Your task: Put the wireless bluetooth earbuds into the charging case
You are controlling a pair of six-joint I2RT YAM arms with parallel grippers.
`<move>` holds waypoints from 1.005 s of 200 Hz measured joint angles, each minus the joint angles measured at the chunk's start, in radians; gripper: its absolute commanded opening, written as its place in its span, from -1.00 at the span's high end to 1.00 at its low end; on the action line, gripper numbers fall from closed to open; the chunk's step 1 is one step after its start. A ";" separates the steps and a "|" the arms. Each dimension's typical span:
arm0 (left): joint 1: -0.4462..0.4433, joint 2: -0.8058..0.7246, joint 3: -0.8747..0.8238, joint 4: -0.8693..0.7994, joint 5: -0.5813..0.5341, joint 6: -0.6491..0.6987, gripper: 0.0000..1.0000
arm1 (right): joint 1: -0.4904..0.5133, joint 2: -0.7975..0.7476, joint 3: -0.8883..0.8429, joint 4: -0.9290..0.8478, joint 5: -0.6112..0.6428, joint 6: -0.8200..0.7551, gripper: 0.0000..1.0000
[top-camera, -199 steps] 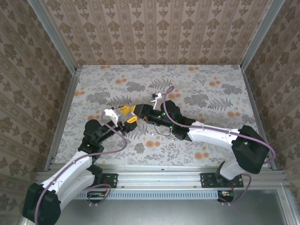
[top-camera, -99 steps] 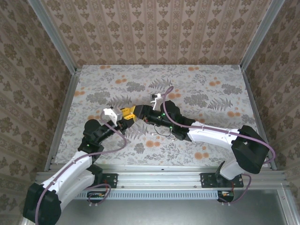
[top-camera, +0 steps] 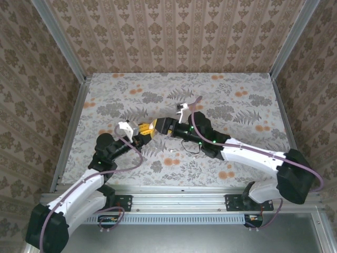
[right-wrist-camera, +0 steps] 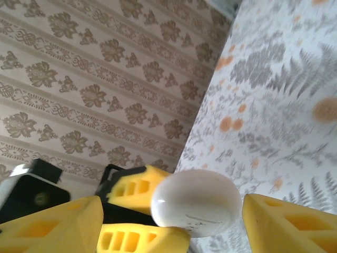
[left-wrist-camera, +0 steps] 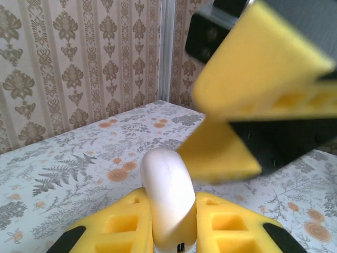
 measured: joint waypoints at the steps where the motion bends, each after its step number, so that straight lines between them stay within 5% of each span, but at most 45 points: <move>1: 0.000 0.001 0.001 0.000 0.001 -0.001 0.76 | -0.001 -0.002 0.000 -0.002 0.000 -0.002 -0.43; 120: 0.014 0.062 0.050 0.013 0.087 -0.077 0.82 | -0.157 -0.215 -0.077 -0.159 0.008 -0.551 -0.36; 201: 0.013 0.185 0.114 0.164 0.242 -0.118 0.84 | -0.261 -0.241 -0.149 -0.124 -0.261 -0.889 -0.31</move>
